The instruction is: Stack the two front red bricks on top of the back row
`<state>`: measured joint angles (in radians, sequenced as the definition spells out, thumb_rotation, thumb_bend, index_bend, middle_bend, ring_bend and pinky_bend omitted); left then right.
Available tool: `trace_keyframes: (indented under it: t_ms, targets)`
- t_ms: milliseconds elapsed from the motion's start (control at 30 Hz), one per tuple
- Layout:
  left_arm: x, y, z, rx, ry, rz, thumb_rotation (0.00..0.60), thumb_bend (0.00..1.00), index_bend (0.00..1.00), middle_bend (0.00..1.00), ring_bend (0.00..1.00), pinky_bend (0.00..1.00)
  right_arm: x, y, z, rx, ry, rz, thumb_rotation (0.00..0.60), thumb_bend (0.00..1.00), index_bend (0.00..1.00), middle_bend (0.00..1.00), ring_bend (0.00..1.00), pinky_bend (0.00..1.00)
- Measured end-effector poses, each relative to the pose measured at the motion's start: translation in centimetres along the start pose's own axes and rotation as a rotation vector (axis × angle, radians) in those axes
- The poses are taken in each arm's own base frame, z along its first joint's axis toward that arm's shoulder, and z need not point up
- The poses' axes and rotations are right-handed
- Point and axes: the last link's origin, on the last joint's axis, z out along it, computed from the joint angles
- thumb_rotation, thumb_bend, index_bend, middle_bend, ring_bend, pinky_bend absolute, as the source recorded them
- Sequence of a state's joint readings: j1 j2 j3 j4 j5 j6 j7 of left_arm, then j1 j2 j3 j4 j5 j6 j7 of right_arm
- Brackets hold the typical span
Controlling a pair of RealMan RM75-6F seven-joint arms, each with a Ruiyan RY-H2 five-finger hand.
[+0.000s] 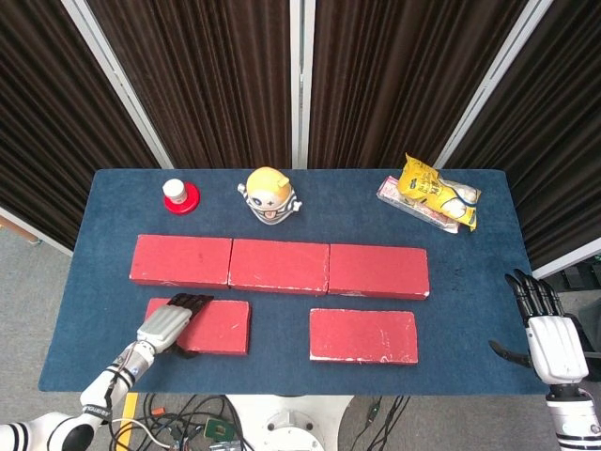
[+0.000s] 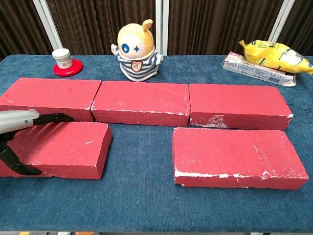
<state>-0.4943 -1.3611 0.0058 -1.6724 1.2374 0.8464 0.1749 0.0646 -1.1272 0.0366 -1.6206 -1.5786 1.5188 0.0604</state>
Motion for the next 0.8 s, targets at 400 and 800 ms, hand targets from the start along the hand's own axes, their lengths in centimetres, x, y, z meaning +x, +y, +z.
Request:
trace_keyframes:
  t_ms: [400,800]
  targets:
    - [3.2,1.8,-2.4,-0.061,0.081,0.011,0.600,0.23,0.00,0.11,0.13,0.10,0.5,0.6,0.0,-0.020,0.018,0.001,0.600,0.00,0.00,0.00,0.00,0.00]
    - [11.2,2.9,1.2,-0.059,0.215,0.037,0.600,0.23,0.00,0.10,0.13,0.10,0.1,0.6,0.1,-0.024,0.014,0.011,0.600,0.00,0.00,0.00,0.00,0.00]
